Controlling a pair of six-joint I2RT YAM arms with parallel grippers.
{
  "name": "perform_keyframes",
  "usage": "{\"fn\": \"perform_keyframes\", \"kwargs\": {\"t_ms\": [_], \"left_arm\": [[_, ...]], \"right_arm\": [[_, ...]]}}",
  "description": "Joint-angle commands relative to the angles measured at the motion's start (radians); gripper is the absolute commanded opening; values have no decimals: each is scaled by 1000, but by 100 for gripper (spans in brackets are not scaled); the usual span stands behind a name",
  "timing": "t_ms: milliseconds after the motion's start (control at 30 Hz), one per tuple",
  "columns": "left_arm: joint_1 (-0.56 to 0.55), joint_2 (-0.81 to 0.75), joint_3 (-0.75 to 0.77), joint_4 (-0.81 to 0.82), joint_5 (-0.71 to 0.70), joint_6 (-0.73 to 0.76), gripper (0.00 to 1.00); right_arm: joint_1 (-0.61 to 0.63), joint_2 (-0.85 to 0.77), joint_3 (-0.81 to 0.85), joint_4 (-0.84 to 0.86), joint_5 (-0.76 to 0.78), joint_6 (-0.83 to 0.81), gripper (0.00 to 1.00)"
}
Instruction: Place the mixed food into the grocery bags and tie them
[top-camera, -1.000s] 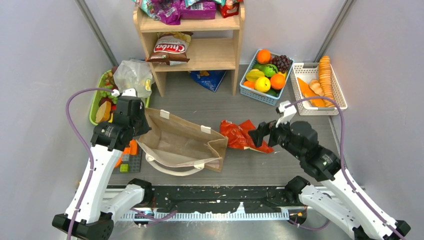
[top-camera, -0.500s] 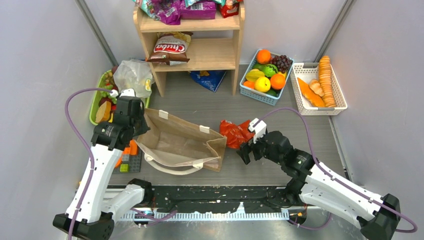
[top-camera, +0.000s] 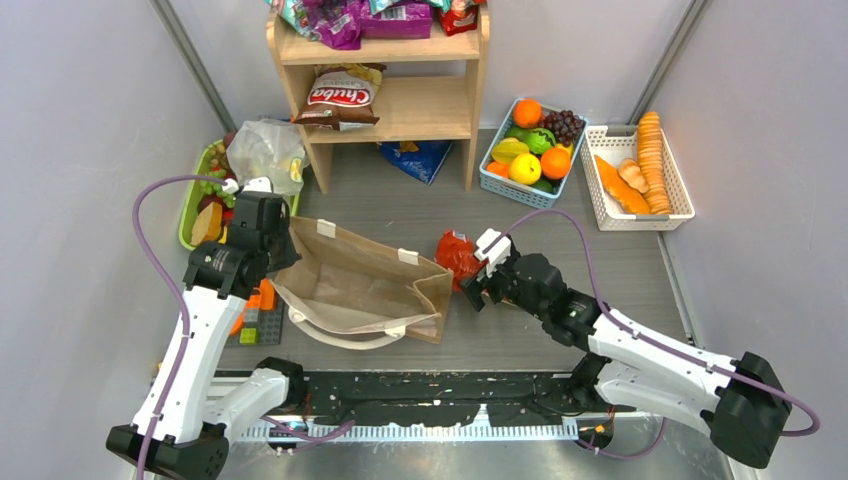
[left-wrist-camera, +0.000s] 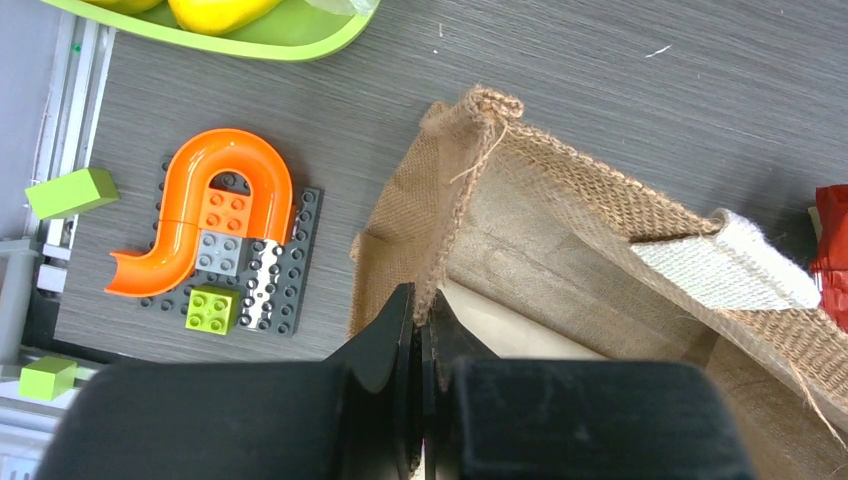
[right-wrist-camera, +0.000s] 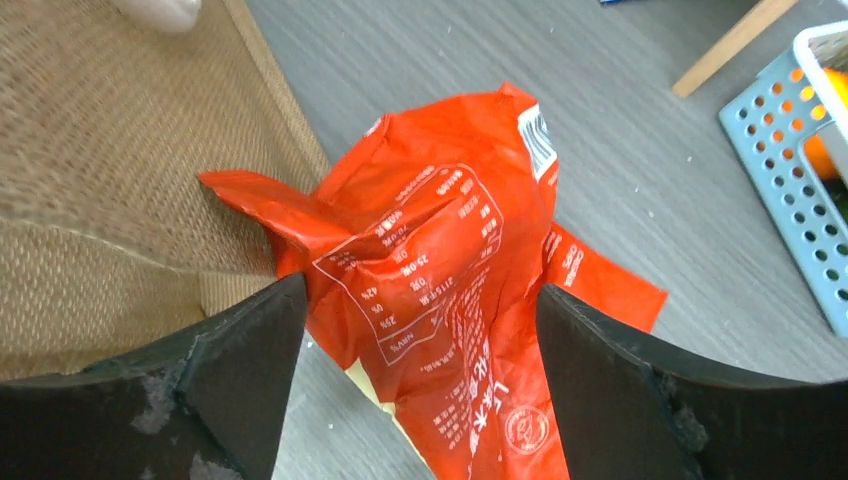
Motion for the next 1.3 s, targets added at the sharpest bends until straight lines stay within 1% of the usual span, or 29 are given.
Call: {"fn": "perform_keyframes", "kwargs": {"t_ms": [0,33,67,100,133,167,233,400,433,467,500,533,567,600,667,767,833,967,1033,1100,1167,1267], "left_arm": [[7,-16,18,53,6,2,0],[7,-14,18,55,10,3,0],[7,-15,18,55,12,3,0],[7,-13,17,54,14,4,0],[7,-12,17,55,18,5,0],[7,-11,17,57,20,7,0],[7,-10,18,56,22,8,0],[7,-9,25,52,15,11,0],[7,-9,28,50,4,8,0],[7,-7,33,41,-16,2,0],[7,-6,41,27,-44,-8,0],[11,-6,50,13,-87,-20,0],[18,-7,62,-4,-127,-33,0],[30,-8,75,-15,-154,-36,0],[53,-6,96,-50,-209,-46,0],[55,-22,90,-86,-351,-76,0],[54,-48,55,-64,-385,-80,0],[60,-50,37,-39,-330,-81,0],[61,-30,46,-44,-318,-79,0],[61,-17,53,-40,-307,-73,0],[61,-12,58,-32,-293,-68,0],[61,-9,62,-24,-265,-63,0]], "right_arm": [[5,18,40,144,14,-50,78],[5,30,66,124,2,-52,73],[4,34,76,116,-20,-54,59],[5,39,91,107,-27,-46,38],[5,40,96,109,-34,-40,27],[4,40,102,110,-35,-29,11],[5,36,106,109,-33,-26,6],[4,14,122,80,41,15,5],[4,12,125,76,51,22,10],[3,11,128,61,53,23,19],[4,12,135,49,60,30,40],[4,20,141,26,66,47,63],[4,24,141,14,94,64,74],[3,31,139,-9,109,91,87],[-4,41,129,-40,131,116,95],[-33,68,127,-96,100,182,97],[-46,106,140,-131,81,224,98],[-50,193,171,-224,51,273,99],[-49,221,184,-265,14,261,99],[-48,243,177,-265,-8,234,99],[-43,278,199,-289,10,204,96],[-33,339,241,-311,69,172,96]]}}
